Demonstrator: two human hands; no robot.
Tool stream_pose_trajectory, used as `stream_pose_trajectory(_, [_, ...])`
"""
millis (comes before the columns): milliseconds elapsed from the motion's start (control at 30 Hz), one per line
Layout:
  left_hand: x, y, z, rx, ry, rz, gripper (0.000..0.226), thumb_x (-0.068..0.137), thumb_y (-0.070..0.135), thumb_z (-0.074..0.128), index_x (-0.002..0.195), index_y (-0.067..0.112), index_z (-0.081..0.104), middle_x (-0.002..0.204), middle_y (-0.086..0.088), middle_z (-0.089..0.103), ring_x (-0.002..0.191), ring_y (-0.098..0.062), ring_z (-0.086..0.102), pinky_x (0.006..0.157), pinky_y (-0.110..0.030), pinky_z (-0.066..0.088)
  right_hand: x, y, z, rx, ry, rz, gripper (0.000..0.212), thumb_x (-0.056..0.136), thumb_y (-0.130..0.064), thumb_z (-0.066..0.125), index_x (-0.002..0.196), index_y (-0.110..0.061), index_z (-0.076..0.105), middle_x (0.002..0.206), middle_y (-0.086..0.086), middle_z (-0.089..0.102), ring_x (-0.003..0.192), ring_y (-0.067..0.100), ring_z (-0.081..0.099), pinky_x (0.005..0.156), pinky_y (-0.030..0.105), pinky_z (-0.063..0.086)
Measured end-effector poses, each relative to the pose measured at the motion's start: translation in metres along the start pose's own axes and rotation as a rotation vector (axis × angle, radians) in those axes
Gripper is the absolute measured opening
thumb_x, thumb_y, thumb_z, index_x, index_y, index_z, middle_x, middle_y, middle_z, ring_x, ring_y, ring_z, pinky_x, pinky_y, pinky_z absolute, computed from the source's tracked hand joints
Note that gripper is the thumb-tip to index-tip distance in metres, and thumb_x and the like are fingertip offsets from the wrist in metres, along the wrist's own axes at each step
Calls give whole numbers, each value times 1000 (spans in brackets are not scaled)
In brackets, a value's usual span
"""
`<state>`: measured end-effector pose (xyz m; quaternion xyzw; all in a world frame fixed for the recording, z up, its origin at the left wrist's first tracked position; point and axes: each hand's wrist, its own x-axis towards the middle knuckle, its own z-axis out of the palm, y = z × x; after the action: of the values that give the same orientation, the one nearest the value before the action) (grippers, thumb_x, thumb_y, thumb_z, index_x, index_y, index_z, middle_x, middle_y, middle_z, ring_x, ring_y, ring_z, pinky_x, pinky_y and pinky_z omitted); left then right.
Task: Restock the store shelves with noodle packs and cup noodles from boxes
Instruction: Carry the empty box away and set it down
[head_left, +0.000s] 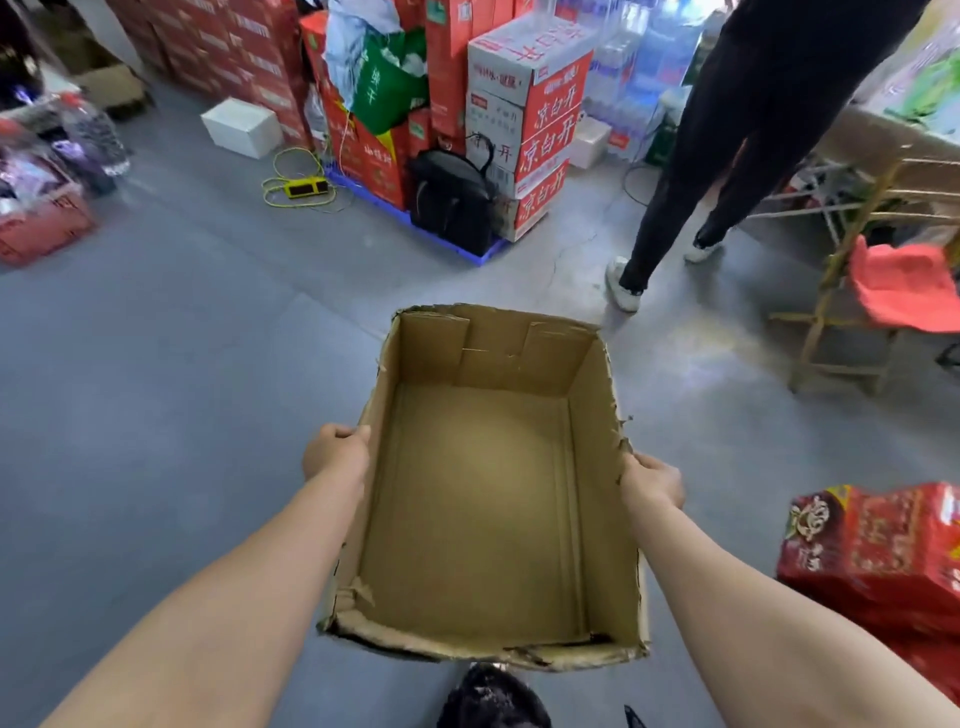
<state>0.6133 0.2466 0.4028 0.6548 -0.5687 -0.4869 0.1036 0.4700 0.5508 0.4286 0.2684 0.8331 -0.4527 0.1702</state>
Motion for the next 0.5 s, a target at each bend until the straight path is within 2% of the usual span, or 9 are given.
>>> stream_pose_trajectory(67, [7, 12, 16, 12, 10, -14, 15, 91, 27, 70, 93, 13, 65, 98, -8, 69, 90, -32, 65, 80, -42, 56, 20, -13, 8, -22, -1, 18, 23, 98, -29, 60, 106, -16, 77, 95, 5, 74, 93, 33, 66, 89, 37, 55])
stream_pose_trajectory(167, [20, 29, 40, 19, 28, -33, 14, 90, 26, 71, 92, 13, 65, 98, -9, 70, 90, -32, 65, 84, -45, 58, 49, -29, 19, -46, -5, 27, 24, 98, -27, 58, 104, -9, 73, 106, 12, 73, 104, 39, 67, 96, 48, 56])
stream_pose_trajectory(267, [34, 45, 56, 35, 34, -22, 15, 90, 27, 71, 94, 13, 66, 100, -8, 70, 92, -32, 65, 86, -46, 58, 67, -43, 26, -60, -22, 33, 24, 100, -30, 58, 99, -15, 76, 95, 5, 74, 92, 35, 67, 92, 42, 57])
stream_pose_trajectory(433, [52, 63, 77, 47, 37, -21, 14, 93, 25, 69, 97, 13, 66, 101, -6, 68, 92, -30, 63, 87, -40, 56, 90, -58, 38, -78, -33, 17, 21, 102, -29, 55, 104, -22, 74, 98, 7, 71, 89, 27, 62, 87, 37, 54])
stream_pose_trajectory(500, [59, 70, 83, 51, 37, -6, 9, 93, 23, 66, 94, 14, 66, 99, -5, 67, 88, -29, 62, 82, -37, 54, 96, -63, 44, -150, -53, 9, 28, 102, -31, 53, 119, -18, 70, 114, 6, 70, 100, 28, 62, 94, 39, 53])
